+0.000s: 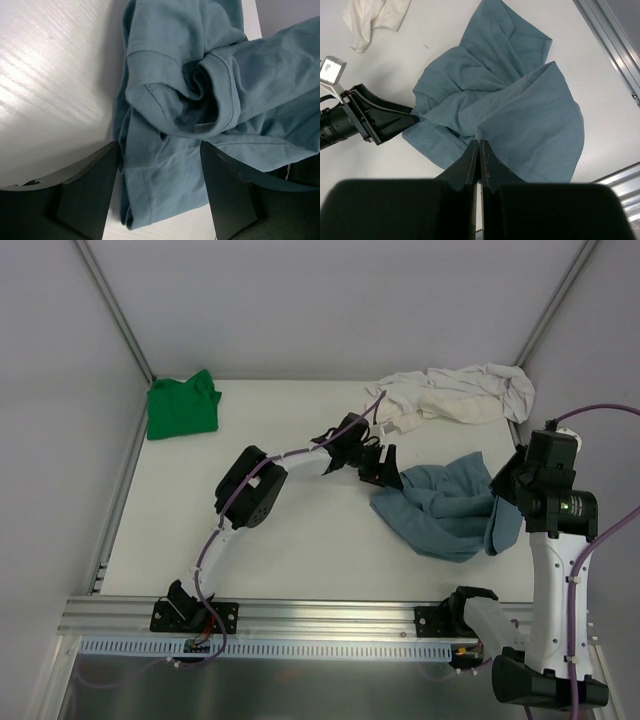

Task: Fold and stack the t-shirts
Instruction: Flatten out the tshirt

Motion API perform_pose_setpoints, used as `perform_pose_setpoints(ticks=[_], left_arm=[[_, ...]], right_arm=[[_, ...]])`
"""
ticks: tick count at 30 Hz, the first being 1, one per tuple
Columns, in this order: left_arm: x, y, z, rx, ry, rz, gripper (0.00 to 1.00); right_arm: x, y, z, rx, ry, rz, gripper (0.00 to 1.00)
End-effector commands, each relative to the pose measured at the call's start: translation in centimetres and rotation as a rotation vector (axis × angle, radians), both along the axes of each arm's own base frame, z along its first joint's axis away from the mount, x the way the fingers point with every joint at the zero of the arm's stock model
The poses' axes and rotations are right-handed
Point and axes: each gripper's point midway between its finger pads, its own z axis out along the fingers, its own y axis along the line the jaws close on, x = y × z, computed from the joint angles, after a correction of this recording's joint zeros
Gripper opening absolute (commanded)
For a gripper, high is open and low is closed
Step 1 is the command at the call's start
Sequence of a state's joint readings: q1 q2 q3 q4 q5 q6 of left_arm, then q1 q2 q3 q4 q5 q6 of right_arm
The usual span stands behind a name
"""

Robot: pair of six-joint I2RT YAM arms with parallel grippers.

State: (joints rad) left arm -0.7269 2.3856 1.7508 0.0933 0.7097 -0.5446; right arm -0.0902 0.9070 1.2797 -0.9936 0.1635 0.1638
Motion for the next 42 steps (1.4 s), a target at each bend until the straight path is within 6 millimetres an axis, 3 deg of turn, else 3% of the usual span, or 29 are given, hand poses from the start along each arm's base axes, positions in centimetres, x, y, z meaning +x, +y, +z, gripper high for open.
perform_pose_setpoints(ticks=[1,3,6,13,15,17,18,20,21,23,24,25,26,27,29,30,32,33,35,36,42], left_arm=[[0.3,-1.5,2.2,-0.063,-0.031,-0.021,0.66],[0.2,-1.5,2.2,-0.057,-0.028,-0.025,0.55],[0.2,-1.4,2.7,-0.047,-0.046,-0.041,0.00],[0.0,-0.9,3.5,-0.030,-0.062,-0.045,0.00],[-0.1,0.0,3.6,0.011,-0.055,-0.037,0.00],[0.3,1.2,7.2,0.006,-0.137,-0.019,0.00],[0.4,2.8,10.7,-0.004,-0.202,-0.006,0.00],[1.1,5.2,14.7,-0.009,-0.294,0.048,0.00],[1.9,8.0,19.1,-0.016,-0.378,0.121,0.00],[2.7,11.5,23.7,-0.027,-0.459,0.207,0.00],[2.4,14.0,28.4,-0.053,-0.555,0.273,0.00],[3.1,17.0,30.2,-0.036,-0.587,0.340,0.00],[3.0,18.8,32.3,-0.038,-0.636,0.384,0.00],[2.4,22.4,35.9,-0.032,-0.722,0.466,0.00],[1.2,25.6,38.9,-0.012,-0.804,0.539,0.00],[-0.5,27.5,41.6,-0.017,-0.885,0.577,0.00],[-1.8,30.3,43.2,0.027,-0.952,0.671,0.00],[-3.9,31.8,44.4,0.021,-0.997,0.706,0.00],[-5.2,34.4,45.3,0.039,-1.030,0.825,0.00],[-7.1,35.7,45.3,0.027,-1.045,0.867,0.00],[-12.8,40.9,45.6,0.072,-1.079,1.021,0.00]], right_arm=[[-0.2,0.3,0.2,0.017,-0.015,0.000,0.00],[-0.2,0.3,0.1,0.018,-0.014,0.003,0.00],[-0.1,0.2,0.1,0.011,-0.014,0.003,0.00],[-0.2,0.1,0.3,0.004,-0.020,0.000,0.00],[-0.1,0.1,0.5,0.005,-0.025,0.003,0.00],[0.0,0.2,1.7,0.006,-0.056,0.006,0.00],[0.3,0.2,2.4,0.003,-0.077,0.007,0.00],[1.0,0.2,4.3,-0.007,-0.123,0.020,0.00],[1.4,0.2,5.2,-0.010,-0.146,0.024,0.00],[2.2,0.3,7.3,-0.011,-0.201,0.036,0.00],[2.7,0.3,8.3,-0.014,-0.229,0.041,0.00],[3.0,0.4,9.1,-0.013,-0.245,0.045,0.00],[3.5,0.4,10.5,-0.015,-0.275,0.050,0.00],[3.8,0.6,11.4,-0.013,-0.300,0.065,0.00],[4.4,0.7,12.5,-0.014,-0.324,0.072,0.00],[4.4,0.8,13.7,-0.019,-0.355,0.078,0.00],[4.2,0.5,14.8,-0.032,-0.380,0.068,0.00],[3.6,0.4,16.0,-0.043,-0.409,0.061,0.00],[2.3,-0.6,17.4,-0.079,-0.443,0.010,0.00],[0.8,-0.9,18.6,-0.108,-0.475,-0.002,0.00],[-5.4,-2.9,22.3,-0.227,-0.568,-0.108,0.00]])
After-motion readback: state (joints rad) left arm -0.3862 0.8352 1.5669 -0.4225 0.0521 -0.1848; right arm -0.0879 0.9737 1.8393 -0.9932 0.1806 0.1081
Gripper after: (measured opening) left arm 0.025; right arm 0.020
